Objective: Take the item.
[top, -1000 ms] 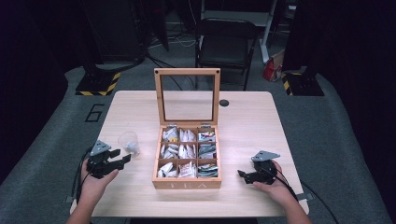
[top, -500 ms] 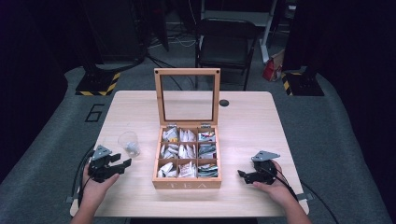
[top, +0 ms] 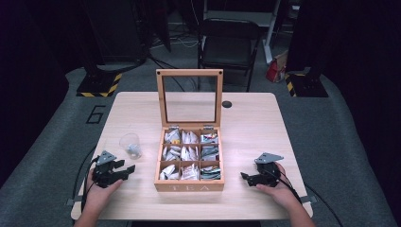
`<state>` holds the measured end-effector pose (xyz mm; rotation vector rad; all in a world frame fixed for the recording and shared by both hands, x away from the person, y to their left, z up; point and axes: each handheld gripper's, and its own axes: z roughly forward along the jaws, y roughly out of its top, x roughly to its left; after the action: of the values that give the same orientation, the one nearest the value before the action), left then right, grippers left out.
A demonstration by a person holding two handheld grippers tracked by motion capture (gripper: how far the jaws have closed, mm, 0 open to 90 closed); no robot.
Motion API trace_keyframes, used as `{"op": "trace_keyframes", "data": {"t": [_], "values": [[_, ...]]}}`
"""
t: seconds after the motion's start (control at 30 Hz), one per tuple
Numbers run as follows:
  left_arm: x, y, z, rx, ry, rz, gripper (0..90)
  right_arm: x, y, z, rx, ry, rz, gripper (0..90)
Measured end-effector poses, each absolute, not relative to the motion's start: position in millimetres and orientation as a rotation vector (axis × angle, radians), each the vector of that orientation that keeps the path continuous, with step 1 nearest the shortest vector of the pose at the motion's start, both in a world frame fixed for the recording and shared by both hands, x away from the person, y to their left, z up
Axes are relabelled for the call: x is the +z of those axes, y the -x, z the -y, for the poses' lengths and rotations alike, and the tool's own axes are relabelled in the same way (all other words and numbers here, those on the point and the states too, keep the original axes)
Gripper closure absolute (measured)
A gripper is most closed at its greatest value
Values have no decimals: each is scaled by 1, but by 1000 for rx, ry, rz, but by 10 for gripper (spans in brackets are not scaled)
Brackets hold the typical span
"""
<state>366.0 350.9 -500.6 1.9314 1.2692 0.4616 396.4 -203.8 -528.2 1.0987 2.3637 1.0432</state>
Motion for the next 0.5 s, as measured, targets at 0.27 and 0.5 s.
{"op": "trace_keyframes", "data": {"t": [0.27,0.5], "values": [[-507,-367,-346,460,-1984,-1255,424,-528,-396,204,1044,-1101,-2362,131],[-509,-367,-343,485,-2003,-1250,418,-528,-396,204,1043,-1099,-2364,131]]}}
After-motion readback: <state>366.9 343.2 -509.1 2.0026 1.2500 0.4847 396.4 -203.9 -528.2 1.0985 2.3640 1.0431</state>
